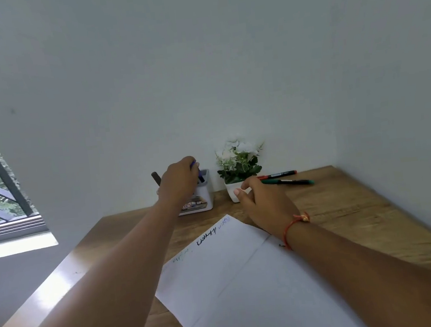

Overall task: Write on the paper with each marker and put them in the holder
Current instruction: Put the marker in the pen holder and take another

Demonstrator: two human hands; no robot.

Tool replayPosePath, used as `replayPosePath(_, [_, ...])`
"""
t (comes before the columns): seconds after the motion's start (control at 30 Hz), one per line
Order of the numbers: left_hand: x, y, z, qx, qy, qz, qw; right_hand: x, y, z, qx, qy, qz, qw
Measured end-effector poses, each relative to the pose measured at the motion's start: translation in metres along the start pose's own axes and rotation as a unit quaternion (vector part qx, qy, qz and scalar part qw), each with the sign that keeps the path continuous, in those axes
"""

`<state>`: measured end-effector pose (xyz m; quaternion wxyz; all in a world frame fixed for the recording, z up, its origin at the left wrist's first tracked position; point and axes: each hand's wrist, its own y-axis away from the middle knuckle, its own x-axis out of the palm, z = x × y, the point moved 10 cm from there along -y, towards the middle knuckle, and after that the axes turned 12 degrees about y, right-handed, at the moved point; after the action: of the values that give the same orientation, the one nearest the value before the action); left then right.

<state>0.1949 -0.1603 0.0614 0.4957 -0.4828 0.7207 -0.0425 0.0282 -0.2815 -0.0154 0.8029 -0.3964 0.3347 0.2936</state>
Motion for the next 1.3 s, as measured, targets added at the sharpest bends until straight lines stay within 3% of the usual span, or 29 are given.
replayPosePath(0.17, [-0.014, 0.013, -0.005, -0.001, 0.049, -0.041, 0.998, 0.000, 0.001, 0.001, -0.008, 0.025, 0.000, 1.000])
replayPosePath(0.27, [-0.032, 0.043, -0.023, 0.041, 0.078, -0.098, 0.991, -0.002, 0.000, 0.000, -0.011, 0.045, 0.001, 0.999])
replayPosePath(0.37, [-0.039, 0.088, -0.037, 0.080, 0.108, -0.099, 0.986, -0.003, -0.002, -0.006, -0.006, 0.097, 0.008, 0.995])
replayPosePath(0.47, [-0.032, 0.116, -0.028, 0.090, 0.067, -0.055, 0.992, -0.008, -0.009, -0.022, 0.003, 0.181, 0.006, 0.983])
replayPosePath(0.63, [-0.011, 0.122, -0.010, 0.046, -0.024, 0.088, 0.995, -0.021, -0.020, -0.082, 0.068, 0.297, 0.040, 0.952])
replayPosePath(0.83, [0.021, 0.133, 0.009, 0.002, -0.047, 0.218, 0.975, -0.002, -0.015, -0.119, 0.126, 0.280, 0.151, 0.940])
replayPosePath(0.97, [0.030, 0.131, 0.023, -0.009, -0.027, 0.239, 0.971, 0.001, -0.016, -0.119, 0.131, 0.275, 0.157, 0.940])
replayPosePath(1.3, [0.033, 0.130, 0.029, -0.007, -0.001, 0.250, 0.968, -0.009, -0.022, -0.105, 0.103, 0.310, 0.084, 0.941])
